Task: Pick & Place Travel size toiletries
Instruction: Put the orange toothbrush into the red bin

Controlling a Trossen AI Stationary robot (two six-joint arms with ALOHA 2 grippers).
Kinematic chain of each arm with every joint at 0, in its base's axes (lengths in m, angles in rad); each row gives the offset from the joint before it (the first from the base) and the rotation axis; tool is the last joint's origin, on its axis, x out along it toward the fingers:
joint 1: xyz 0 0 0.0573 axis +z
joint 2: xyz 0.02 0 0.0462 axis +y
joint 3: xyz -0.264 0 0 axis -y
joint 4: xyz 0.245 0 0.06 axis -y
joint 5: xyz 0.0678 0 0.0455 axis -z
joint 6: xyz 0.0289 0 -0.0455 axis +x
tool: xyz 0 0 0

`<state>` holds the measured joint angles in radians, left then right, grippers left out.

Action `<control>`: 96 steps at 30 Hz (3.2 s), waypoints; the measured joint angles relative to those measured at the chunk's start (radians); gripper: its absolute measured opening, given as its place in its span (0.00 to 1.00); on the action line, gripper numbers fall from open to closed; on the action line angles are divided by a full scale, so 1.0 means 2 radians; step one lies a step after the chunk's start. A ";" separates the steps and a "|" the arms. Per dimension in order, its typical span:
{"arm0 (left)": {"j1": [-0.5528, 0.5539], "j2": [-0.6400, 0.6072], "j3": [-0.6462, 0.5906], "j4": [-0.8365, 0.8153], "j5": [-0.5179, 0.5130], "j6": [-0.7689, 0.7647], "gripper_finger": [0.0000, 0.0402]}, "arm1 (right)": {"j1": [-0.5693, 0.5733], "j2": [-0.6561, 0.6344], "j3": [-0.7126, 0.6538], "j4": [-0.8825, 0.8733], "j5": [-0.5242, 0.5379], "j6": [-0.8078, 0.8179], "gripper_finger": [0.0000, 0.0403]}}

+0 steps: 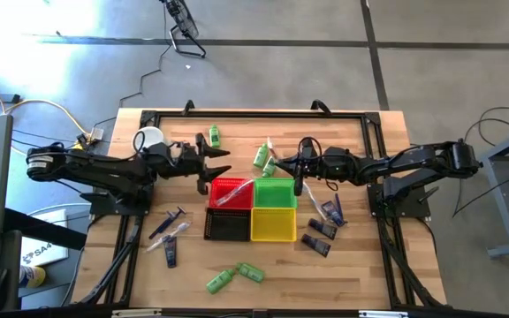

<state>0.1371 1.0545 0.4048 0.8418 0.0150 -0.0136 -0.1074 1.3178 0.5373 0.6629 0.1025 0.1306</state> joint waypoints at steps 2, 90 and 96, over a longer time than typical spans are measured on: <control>0.000 0.025 0.015 0.002 0.000 -0.006 0.52 | 0.000 0.000 0.000 0.001 0.000 -0.001 0.02; 0.000 0.218 0.148 0.035 0.009 -0.048 0.52 | 0.014 0.187 0.064 0.164 -0.009 0.038 0.02; 0.000 0.218 0.148 0.022 0.010 -0.048 0.52 | 0.014 0.172 0.063 0.153 -0.012 0.030 0.02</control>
<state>0.1371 1.4906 0.7010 0.8852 0.0341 -0.1097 -0.0784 1.6623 0.6642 0.9682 0.0777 0.1897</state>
